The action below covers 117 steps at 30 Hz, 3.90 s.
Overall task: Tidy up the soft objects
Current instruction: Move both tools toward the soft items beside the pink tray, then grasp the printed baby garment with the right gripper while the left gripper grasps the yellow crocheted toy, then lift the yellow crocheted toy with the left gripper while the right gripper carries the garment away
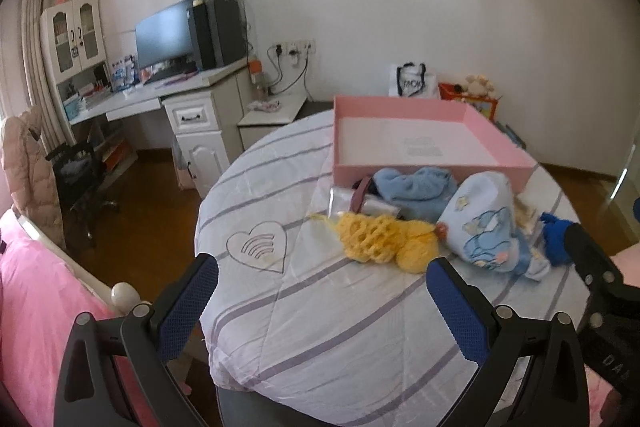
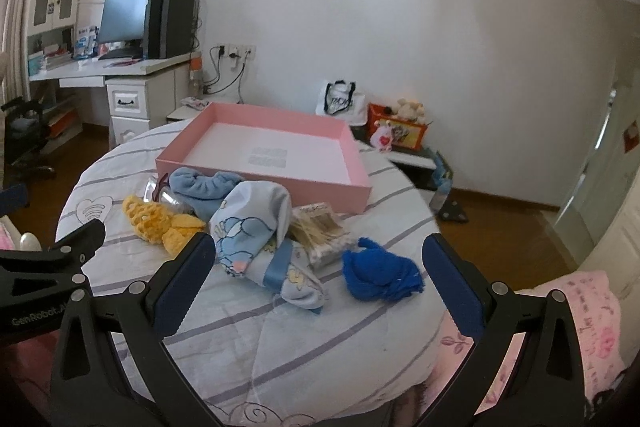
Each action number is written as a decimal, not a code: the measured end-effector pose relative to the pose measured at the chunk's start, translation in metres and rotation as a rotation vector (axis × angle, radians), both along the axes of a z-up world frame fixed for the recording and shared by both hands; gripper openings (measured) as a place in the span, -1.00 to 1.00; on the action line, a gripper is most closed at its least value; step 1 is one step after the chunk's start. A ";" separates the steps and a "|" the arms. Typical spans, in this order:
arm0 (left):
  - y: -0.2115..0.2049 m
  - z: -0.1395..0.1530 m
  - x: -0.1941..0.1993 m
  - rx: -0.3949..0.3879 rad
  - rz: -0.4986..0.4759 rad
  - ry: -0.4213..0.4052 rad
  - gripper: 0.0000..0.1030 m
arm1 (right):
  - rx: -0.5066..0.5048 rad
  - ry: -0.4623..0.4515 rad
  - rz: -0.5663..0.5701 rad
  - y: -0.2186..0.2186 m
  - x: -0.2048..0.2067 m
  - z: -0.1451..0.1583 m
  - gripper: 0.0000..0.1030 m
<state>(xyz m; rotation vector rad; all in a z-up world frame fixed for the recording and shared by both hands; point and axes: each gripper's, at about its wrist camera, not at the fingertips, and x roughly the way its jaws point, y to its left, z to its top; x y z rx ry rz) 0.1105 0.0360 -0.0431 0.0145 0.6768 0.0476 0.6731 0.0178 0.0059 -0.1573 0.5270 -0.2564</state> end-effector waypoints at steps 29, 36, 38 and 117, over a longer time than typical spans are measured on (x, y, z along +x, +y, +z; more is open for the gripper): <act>0.069 -0.069 0.082 -0.181 -0.010 0.204 1.00 | 0.089 0.259 0.038 0.016 0.107 -0.068 0.41; 0.060 -0.087 0.090 -0.104 -0.020 0.191 1.00 | 0.014 0.246 0.005 0.029 0.105 -0.073 0.27; 0.057 -0.090 0.091 -0.106 -0.020 0.183 1.00 | 0.031 0.243 -0.001 0.027 0.103 -0.073 0.22; 0.012 -0.006 0.065 -0.079 -0.188 0.123 -0.38 | 0.228 -0.029 -0.078 -0.060 0.024 -0.003 -0.04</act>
